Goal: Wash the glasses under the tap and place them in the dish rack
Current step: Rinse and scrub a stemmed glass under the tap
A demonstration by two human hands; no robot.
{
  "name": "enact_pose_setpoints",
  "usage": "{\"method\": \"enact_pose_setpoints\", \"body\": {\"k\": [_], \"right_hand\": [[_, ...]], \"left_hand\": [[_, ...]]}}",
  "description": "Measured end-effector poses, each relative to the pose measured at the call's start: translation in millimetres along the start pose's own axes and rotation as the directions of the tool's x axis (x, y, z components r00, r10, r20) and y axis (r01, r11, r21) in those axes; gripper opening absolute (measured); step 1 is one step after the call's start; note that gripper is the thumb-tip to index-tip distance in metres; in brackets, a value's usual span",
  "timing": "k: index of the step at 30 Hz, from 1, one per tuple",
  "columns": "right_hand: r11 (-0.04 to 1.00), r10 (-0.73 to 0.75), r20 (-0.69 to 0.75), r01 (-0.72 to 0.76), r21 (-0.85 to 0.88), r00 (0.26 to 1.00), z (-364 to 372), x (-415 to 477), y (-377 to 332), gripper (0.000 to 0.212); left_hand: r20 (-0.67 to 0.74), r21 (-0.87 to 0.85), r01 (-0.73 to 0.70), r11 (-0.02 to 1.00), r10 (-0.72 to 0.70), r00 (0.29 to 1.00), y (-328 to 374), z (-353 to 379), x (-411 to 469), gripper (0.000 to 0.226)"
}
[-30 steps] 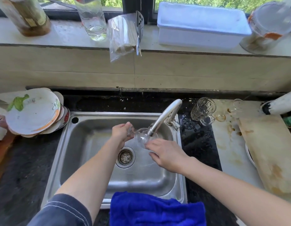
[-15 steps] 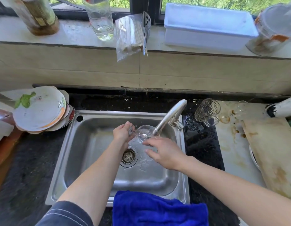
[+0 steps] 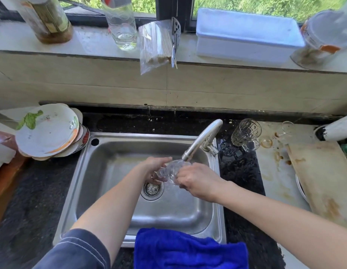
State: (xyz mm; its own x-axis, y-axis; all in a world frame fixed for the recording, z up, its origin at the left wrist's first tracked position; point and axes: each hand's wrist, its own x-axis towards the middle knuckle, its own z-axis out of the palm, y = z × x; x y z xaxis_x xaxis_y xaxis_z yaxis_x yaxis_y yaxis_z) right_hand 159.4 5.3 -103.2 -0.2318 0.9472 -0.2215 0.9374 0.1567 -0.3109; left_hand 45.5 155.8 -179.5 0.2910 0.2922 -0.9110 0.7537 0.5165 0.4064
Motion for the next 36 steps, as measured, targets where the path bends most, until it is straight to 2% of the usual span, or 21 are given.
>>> {"method": "enact_pose_setpoints", "body": {"k": [2, 3, 6, 8, 12, 16, 18, 21, 25, 27, 29, 31, 33, 36], "right_hand": [[0.999, -0.029, -0.026, 0.028, -0.047, 0.999, 1, 4, 1, 0.021], [0.999, -0.015, -0.045, 0.012, -0.051, 0.999, 3, 4, 1, 0.022], [0.994, 0.107, -0.047, -0.106, 0.026, 0.993, 5, -5, -4, 0.019], [0.974, 0.200, -0.013, -0.198, 0.111, 0.980, 7, -11, -11, 0.024], [0.920, 0.363, -0.093, -0.341, 0.192, 0.927, 4, 3, -20, 0.027], [0.925, 0.306, 0.026, -0.304, 0.228, 0.952, 6, -7, -18, 0.034], [0.928, 0.313, 0.034, -0.313, 0.201, 0.949, 7, -1, -15, 0.032], [0.900, 0.365, -0.009, -0.350, 0.261, 0.931, 9, 11, -20, 0.033], [0.905, 0.327, 0.005, -0.314, 0.287, 0.945, 7, 2, -15, 0.031], [0.860, 0.399, -0.027, -0.364, 0.358, 0.917, 4, 8, -16, 0.032], [0.804, 0.470, -0.084, -0.387, 0.451, 0.879, 5, 18, -17, 0.029], [0.843, 0.413, -0.089, -0.344, 0.414, 0.906, 0, 18, -16, 0.024], [0.952, 0.232, -0.008, -0.225, 0.206, 0.973, -4, 10, -9, 0.021], [0.997, 0.034, 0.049, -0.030, -0.077, 0.998, -5, 1, -11, 0.007]], "left_hand": [[-0.002, 0.014, 0.031, 0.999, -0.031, 1.000, 0, 7, 3, 0.024], [-0.007, -0.038, 0.032, 0.999, -0.033, 0.999, -2, 10, 5, 0.018], [-0.071, -0.373, -0.052, 0.926, 0.027, 0.997, -4, 13, 11, 0.016], [-0.150, -0.497, -0.142, 0.856, 0.076, 0.986, -2, 15, 14, 0.014], [-0.242, -0.548, -0.264, 0.794, 0.152, 0.958, 1, 28, 9, 0.017], [-0.341, -0.594, -0.298, 0.747, 0.101, 0.935, -9, 12, 14, 0.011], [-0.341, -0.624, -0.285, 0.728, 0.074, 0.937, -13, 14, 14, 0.012], [-0.310, -0.673, -0.257, 0.693, 0.051, 0.949, -13, 24, 13, 0.015], [-0.365, -0.722, -0.311, 0.618, 0.041, 0.930, -19, 10, 17, 0.007], [-0.300, -0.756, -0.280, 0.592, 0.066, 0.951, -23, 15, 18, 0.010], [-0.182, -0.745, -0.191, 0.639, 0.081, 0.980, -25, 23, 18, 0.010], [-0.128, -0.647, -0.119, 0.753, 0.046, 0.991, -25, 18, 15, 0.013], [-0.084, -0.426, -0.053, 0.903, 0.019, 0.996, -24, 5, 13, 0.027], [0.078, -0.248, 0.052, 0.967, -0.033, 0.996, -16, 1, 1, 0.031]]}}
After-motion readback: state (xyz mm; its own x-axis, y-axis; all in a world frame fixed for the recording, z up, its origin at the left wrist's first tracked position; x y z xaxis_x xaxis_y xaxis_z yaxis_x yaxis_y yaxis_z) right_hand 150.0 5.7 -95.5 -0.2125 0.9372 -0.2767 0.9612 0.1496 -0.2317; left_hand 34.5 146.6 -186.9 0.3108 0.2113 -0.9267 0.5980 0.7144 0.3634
